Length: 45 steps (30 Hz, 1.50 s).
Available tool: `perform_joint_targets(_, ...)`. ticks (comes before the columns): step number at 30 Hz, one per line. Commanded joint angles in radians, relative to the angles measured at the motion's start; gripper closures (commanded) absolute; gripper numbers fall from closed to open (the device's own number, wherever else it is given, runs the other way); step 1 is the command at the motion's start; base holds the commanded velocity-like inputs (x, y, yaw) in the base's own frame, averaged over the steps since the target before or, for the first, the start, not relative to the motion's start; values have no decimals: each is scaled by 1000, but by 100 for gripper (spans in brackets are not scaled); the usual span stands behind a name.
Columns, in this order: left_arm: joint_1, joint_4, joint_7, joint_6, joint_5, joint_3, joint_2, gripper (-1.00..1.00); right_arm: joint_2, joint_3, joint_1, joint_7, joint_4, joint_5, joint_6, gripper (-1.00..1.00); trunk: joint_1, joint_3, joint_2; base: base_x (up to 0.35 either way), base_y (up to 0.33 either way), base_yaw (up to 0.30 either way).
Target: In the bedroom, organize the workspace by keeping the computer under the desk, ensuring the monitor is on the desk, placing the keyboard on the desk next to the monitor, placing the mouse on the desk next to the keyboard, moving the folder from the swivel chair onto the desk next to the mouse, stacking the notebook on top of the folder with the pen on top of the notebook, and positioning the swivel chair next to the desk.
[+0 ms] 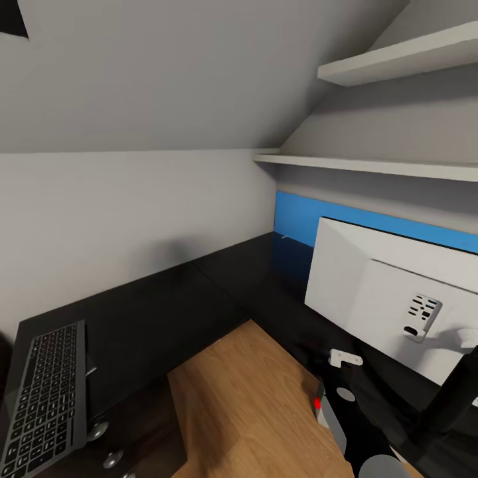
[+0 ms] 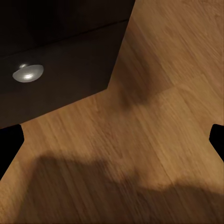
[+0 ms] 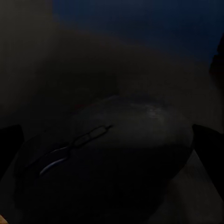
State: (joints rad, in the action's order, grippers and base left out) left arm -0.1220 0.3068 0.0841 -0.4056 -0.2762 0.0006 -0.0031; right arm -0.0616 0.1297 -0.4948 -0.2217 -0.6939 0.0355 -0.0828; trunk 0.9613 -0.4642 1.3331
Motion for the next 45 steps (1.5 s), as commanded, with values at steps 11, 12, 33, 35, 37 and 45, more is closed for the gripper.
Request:
perform_joint_targets(11, -1, -1, 8, -2, -11, 1, 0, -100, -2, -2, -1, 9, 0, 5, -16, 100, 0, -1, 0, 0, 0, 0)
perform_joint_targets(12, -1, -1, 8, -2, -11, 1, 0, -100, -2, -3, -1, 11, -1, 6, -19, 100, 0, -1, 0, 0, 0, 0)
perform_joint_targets(33, -1, -1, 9, -2, -10, 1, 0, -100, -45, -7, -1, 26, -3, 4, -32, 100, 0, -7, 0, 0, 0, 160)
perform_joint_targets(35, -1, -1, 9, -2, -10, 1, 0, -100, -46, -7, -1, 26, -3, 4, -32, 100, 0, -8, 0, 0, 0, 260)
perform_joint_targets(37, -1, -1, 9, -2, -9, 1, 0, -100, -47, -7, -1, 26, -3, 4, -32, 100, 0, -9, 0, 0, 0, 261)
perform_joint_targets(45, -1, -1, 9, -2, -9, 0, 0, -100, -47, -7, -1, 26, -3, 4, -32, 100, 0, -12, 0, 0, 0, 261)
